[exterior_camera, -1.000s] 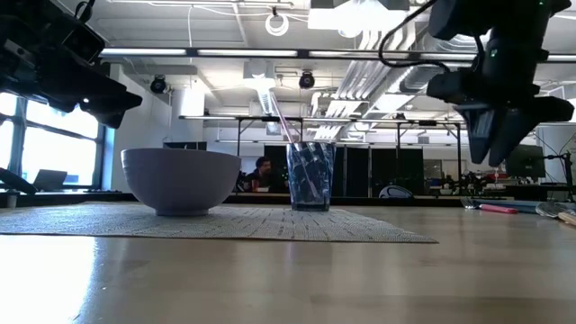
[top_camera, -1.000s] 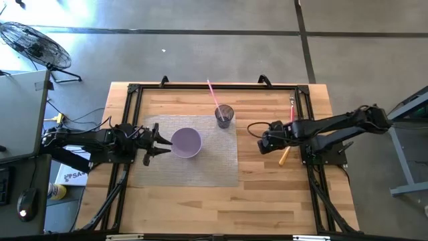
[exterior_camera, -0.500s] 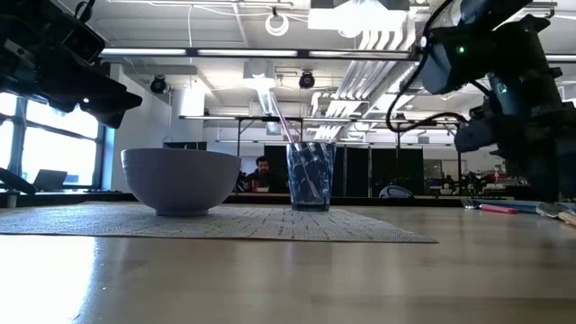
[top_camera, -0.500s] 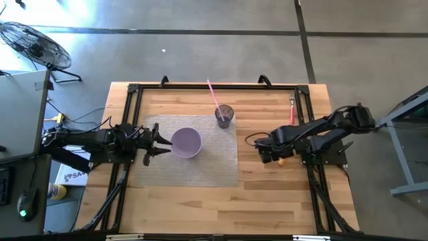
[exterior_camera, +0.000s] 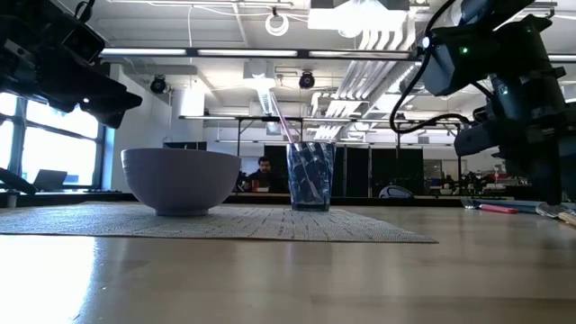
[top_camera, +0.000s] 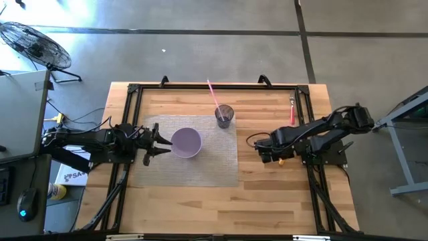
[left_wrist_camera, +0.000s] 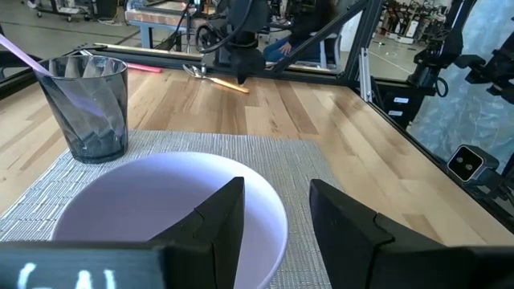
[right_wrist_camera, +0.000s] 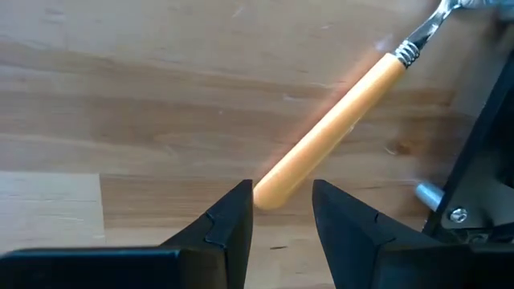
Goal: Pick & Place Utensil
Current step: Put the yellow spoon into the purple bowl
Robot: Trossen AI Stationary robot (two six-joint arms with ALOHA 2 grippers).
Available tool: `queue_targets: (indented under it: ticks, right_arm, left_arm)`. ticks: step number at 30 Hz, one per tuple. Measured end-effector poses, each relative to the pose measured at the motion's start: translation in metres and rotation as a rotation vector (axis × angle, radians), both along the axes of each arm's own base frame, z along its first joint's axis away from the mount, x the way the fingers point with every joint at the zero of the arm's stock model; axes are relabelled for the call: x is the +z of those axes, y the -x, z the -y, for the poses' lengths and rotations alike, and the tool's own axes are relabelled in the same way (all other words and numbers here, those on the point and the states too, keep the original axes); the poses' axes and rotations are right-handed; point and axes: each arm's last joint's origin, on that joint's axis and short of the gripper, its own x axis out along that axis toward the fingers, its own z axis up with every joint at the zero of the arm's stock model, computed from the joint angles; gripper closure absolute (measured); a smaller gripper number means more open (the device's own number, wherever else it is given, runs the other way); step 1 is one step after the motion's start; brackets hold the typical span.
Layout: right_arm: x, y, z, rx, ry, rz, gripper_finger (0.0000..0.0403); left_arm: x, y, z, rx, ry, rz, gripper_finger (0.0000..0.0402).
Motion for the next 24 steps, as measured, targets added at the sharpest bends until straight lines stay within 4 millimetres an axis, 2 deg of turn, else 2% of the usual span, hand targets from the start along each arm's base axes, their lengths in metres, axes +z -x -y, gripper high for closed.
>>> queue_targets:
  ticks: [5, 18, 24]
  right_arm:
    - [0.000, 0.001, -0.007, 0.030, 0.071, 0.007, 0.0279]
    - [0.000, 0.005, -0.030, 0.121, 0.106, 0.024, 0.0278]
    - [0.000, 0.007, -0.034, 0.095, 0.120, 0.028, 0.0244]
  left_arm:
    - [0.000, 0.000, 0.000, 0.000, 0.000, 0.001, 0.0262]
    - [0.000, 0.000, 0.000, 0.000, 0.000, 0.000, 0.0262]
    - [0.000, 0.000, 0.000, 0.000, 0.000, 0.000, 0.0262]
